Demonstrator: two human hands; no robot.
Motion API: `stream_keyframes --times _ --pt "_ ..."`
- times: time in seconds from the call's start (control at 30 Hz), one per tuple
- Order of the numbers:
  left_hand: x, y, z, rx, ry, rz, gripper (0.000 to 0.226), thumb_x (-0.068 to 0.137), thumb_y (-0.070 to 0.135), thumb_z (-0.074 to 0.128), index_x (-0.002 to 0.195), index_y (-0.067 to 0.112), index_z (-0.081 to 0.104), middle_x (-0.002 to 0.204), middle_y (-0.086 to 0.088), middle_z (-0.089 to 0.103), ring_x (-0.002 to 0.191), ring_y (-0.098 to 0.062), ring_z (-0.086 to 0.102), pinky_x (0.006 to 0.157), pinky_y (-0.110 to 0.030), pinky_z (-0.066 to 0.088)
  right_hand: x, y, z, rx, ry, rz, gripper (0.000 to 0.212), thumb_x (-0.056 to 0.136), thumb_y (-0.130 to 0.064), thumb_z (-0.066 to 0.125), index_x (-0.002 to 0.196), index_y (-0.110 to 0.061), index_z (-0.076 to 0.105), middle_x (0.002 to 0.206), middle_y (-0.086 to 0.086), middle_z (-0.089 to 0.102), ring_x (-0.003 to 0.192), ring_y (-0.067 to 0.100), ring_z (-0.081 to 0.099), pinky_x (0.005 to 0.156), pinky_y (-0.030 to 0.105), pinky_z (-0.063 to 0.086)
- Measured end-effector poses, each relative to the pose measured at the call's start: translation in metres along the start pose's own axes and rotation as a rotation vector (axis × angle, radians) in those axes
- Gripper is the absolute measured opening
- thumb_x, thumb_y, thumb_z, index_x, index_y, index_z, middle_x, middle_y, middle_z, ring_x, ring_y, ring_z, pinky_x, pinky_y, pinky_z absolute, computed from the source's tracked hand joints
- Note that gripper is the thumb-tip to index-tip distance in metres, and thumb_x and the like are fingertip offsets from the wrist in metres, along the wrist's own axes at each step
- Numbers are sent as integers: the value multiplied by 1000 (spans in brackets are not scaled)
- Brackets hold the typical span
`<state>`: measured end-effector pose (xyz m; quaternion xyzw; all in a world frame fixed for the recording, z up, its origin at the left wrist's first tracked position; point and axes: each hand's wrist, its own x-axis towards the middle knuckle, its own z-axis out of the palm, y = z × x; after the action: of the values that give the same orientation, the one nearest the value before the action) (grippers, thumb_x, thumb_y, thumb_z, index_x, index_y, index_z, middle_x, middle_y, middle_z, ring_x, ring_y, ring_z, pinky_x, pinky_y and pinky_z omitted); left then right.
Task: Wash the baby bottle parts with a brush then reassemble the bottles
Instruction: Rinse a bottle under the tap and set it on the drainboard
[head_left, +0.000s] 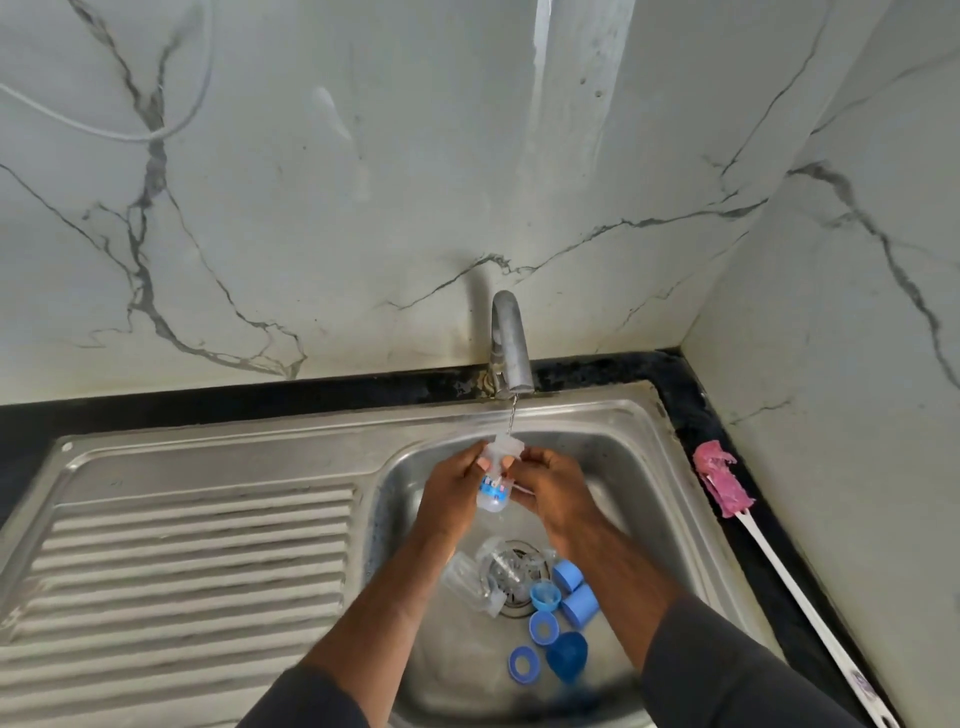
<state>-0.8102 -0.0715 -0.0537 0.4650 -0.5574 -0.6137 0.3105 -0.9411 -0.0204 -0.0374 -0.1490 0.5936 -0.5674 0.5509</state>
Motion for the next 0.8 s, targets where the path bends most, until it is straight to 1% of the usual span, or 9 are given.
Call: stream_keyframes --times 0.07,0.13,0.23,0.33,0.47,0.53,0.63,0.7,0.8 --pt "-2 3 2 -4 -27 -36 30 103 19 53 131 13 65 105 -5 75 98 -23 73 91 -47 58 -1 2 1 -11 47 -3 22 93 -14 69 111 -2 67 105 18 75 95 30 74 80 39 62" --pt "-6 6 4 -14 -102 -24 27 99 27 60 123 17 68 102 -5 76 97 -25 73 92 -48 57 -1 4 2 -40 100 5 21 95 -24 68 107 -7 70 99 14 76 91 29 75 76 43 63" --pt "-8 4 2 74 -191 106 26 87 29 73 111 18 72 99 -5 77 94 -24 73 85 -39 56 0 0 6 -78 111 21 14 94 -15 62 104 -9 71 98 16 75 87 26 74 66 36 59" --pt "-4 1 -2 77 -165 163 24 80 23 81 101 16 75 90 -8 77 86 -30 73 78 -43 57 1 -9 7 -70 72 18 13 94 -8 63 104 -3 70 101 19 75 89 27 74 73 35 59" --pt "0 4 -7 72 -150 50 36 84 40 73 117 26 69 104 1 76 96 -15 72 90 -36 58 1 -13 9 -30 71 -42 21 91 -8 71 111 -1 71 102 14 77 94 27 75 85 38 60" --pt "1 7 -7 -55 -120 -59 39 95 27 66 132 19 57 118 -9 69 105 -24 69 91 -45 58 2 -16 13 23 90 -58 22 89 -6 72 111 -2 72 102 13 77 95 26 75 85 39 60" --pt "2 6 -7 -205 -102 -170 40 102 14 52 142 15 46 130 -16 60 117 -33 62 83 -42 58 3 -18 20 13 127 -58 22 86 -6 75 108 -4 75 101 12 77 94 28 75 85 42 61" --pt "-2 6 -6 -244 -142 -173 47 98 32 60 142 18 49 130 -11 64 116 -27 64 85 -42 58 5 -15 23 -19 191 -65 19 84 -8 78 103 -6 77 96 9 78 91 26 75 86 43 61" --pt "-8 11 -1 -120 -173 -103 52 74 51 78 118 25 66 110 -5 73 102 -24 72 81 -45 62 8 -8 21 -156 369 -113 12 82 -17 81 93 -14 81 84 1 79 83 19 76 85 39 62"
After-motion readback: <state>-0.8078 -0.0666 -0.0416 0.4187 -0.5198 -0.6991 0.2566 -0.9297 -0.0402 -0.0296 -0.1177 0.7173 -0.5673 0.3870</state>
